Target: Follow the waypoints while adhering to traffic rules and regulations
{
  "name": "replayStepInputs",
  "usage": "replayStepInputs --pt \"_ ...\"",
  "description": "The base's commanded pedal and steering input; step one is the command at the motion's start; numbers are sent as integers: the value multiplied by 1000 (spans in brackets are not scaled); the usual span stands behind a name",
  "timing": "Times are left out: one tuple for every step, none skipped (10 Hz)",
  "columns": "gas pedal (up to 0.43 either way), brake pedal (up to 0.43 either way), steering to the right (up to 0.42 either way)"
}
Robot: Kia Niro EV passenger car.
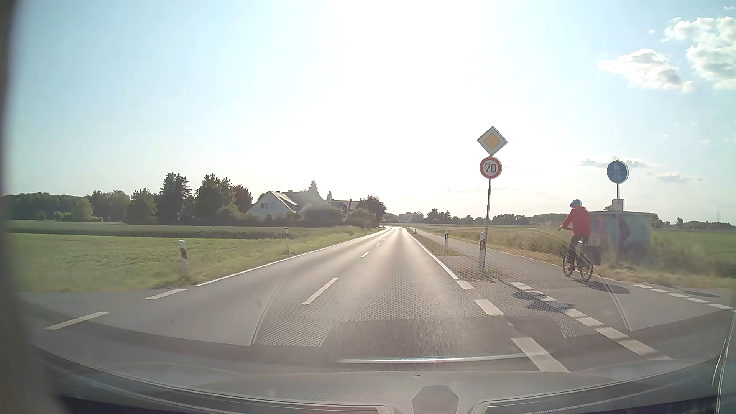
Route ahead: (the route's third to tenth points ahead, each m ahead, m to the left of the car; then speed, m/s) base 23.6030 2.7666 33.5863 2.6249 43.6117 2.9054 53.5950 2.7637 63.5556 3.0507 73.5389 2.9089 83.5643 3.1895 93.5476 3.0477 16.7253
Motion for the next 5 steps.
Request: replayStepInputs --pt "189 6 3" --pt "189 6 4" --pt "189 6 4" --pt "197 6 4" --pt "197 6 4"
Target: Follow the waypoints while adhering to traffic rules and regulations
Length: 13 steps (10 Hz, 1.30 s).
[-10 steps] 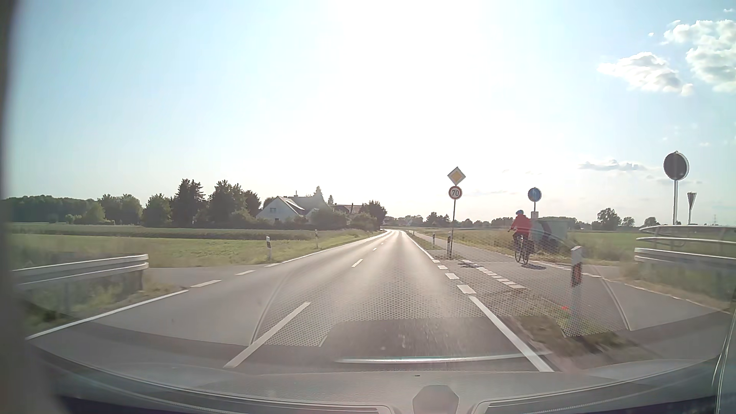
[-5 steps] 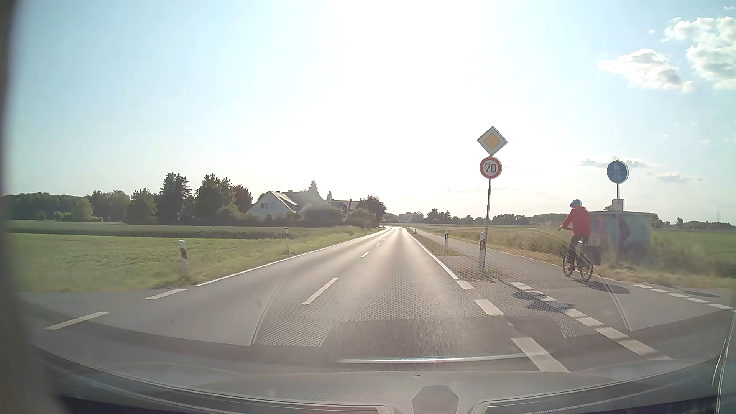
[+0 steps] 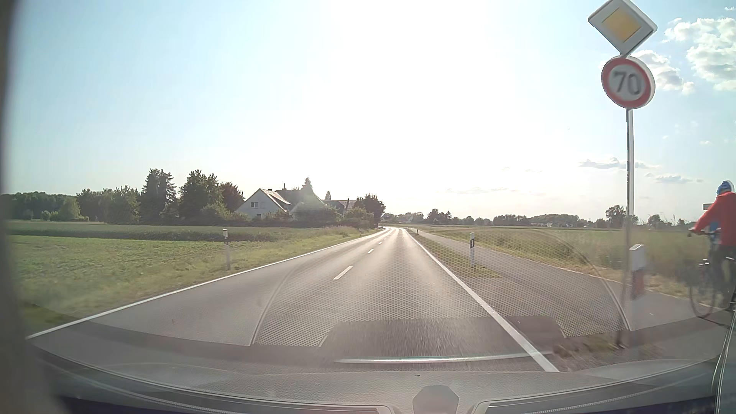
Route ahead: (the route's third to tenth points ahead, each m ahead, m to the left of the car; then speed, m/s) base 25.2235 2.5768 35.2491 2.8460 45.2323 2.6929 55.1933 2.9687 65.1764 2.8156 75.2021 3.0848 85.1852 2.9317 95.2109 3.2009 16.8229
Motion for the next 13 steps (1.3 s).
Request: replayStepInputs --pt "197 6 4" --pt "197 6 4" --pt "197 6 4" --pt "197 6 4" --pt "197 6 5" --pt "197 6 6" --pt "197 6 5" --pt "197 6 5" --pt "197 6 5" --pt "197 6 5" --pt "197 6 5" --pt "197 6 4" --pt "197 6 3"
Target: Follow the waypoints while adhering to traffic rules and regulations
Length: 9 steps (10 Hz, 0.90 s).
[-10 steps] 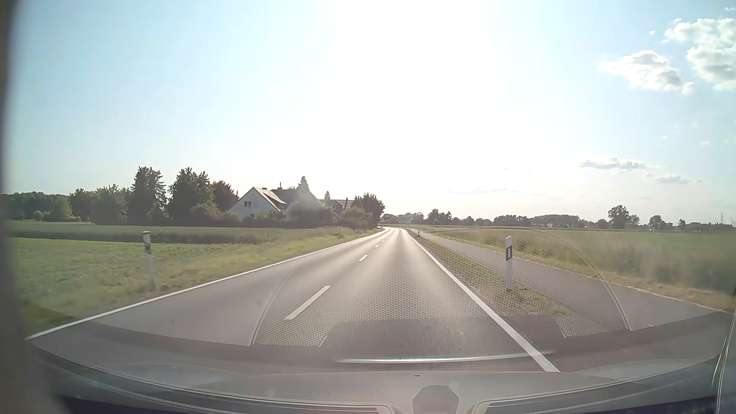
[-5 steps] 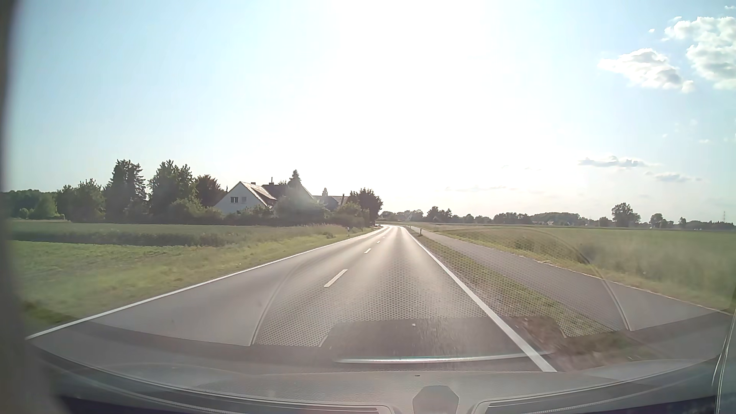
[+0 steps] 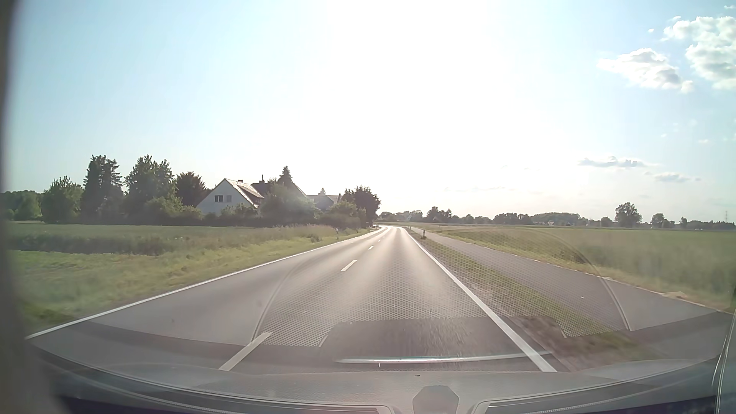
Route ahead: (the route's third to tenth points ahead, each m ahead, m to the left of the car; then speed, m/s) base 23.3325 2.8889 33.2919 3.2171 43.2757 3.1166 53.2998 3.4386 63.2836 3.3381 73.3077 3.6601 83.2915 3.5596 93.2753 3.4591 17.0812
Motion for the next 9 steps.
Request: replayStepInputs --pt "197 6 3" --pt "197 6 3" --pt "197 6 3" --pt "197 6 3" --pt "197 6 2" --pt "197 6 2" --pt "197 6 2" --pt "197 6 2" --pt "197 6 2"
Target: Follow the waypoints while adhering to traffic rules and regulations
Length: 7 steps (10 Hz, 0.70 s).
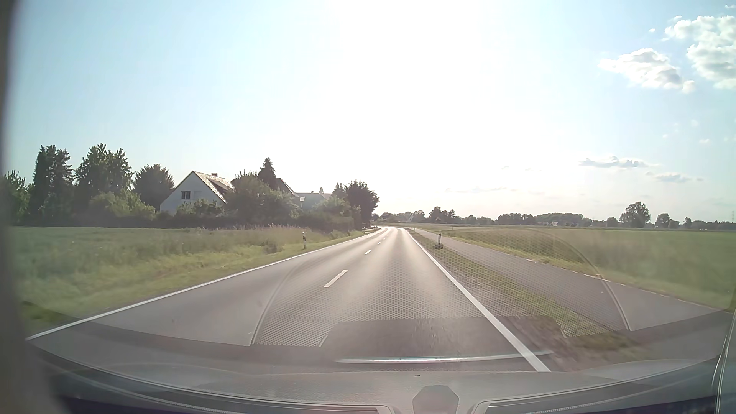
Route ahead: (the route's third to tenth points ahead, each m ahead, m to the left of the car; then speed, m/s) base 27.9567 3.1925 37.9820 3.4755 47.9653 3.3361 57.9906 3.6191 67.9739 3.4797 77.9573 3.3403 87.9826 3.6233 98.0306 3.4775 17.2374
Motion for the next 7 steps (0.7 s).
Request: replayStepInputs --pt "197 6 2" --pt "197 6 3" --pt "197 6 4" --pt "197 6 3" --pt "197 6 4" --pt "197 6 6" --pt "197 6 6"
